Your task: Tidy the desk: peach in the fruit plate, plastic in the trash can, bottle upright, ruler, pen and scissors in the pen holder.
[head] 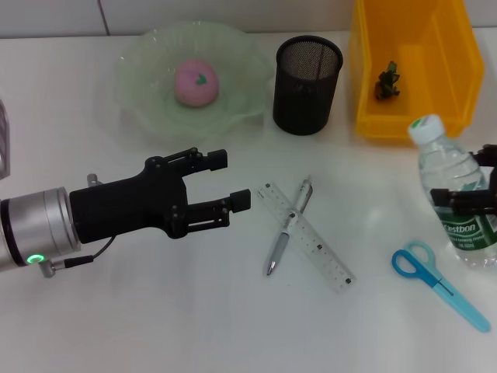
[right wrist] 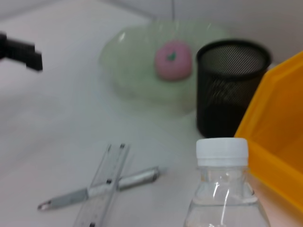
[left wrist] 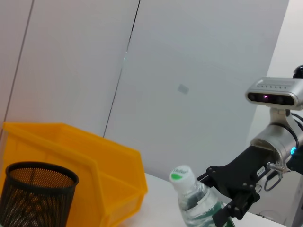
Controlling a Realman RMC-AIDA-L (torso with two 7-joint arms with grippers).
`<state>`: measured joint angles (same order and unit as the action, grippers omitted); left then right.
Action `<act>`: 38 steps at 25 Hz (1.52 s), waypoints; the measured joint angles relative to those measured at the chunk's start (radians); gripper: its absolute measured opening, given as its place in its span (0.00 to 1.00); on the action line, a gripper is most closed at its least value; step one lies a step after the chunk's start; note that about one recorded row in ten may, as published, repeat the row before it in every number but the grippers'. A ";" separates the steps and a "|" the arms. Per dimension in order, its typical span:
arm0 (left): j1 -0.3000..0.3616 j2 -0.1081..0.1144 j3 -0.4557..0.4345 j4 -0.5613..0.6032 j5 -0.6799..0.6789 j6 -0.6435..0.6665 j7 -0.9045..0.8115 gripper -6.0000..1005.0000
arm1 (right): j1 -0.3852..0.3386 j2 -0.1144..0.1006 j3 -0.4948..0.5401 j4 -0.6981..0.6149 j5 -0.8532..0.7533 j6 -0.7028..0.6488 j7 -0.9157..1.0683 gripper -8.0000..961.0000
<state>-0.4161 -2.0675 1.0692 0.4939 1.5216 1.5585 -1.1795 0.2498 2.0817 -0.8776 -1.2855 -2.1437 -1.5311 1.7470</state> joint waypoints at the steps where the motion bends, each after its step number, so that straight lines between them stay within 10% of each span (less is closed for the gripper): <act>1: 0.000 0.000 0.000 0.000 0.000 0.000 0.000 0.77 | -0.010 0.000 0.028 0.023 0.023 0.001 -0.029 0.83; 17: -0.027 -0.002 -0.001 0.000 -0.002 0.000 -0.001 0.76 | -0.039 -0.007 0.508 0.397 0.235 -0.209 -0.486 0.82; 32: -0.025 -0.003 -0.002 -0.001 -0.023 0.000 0.012 0.76 | -0.011 -0.010 0.538 0.566 0.313 -0.233 -0.666 0.64; 34: -0.024 -0.003 -0.002 -0.001 -0.024 0.000 0.012 0.76 | -0.011 -0.010 0.538 0.568 0.314 -0.238 -0.675 0.40; 38: -0.023 -0.003 -0.002 -0.002 -0.024 0.000 0.012 0.76 | -0.014 -0.008 0.539 0.571 0.314 -0.250 -0.699 0.24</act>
<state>-0.4388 -2.0709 1.0676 0.4923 1.4972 1.5585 -1.1673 0.2362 2.0740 -0.3384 -0.7145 -1.8300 -1.7810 1.0480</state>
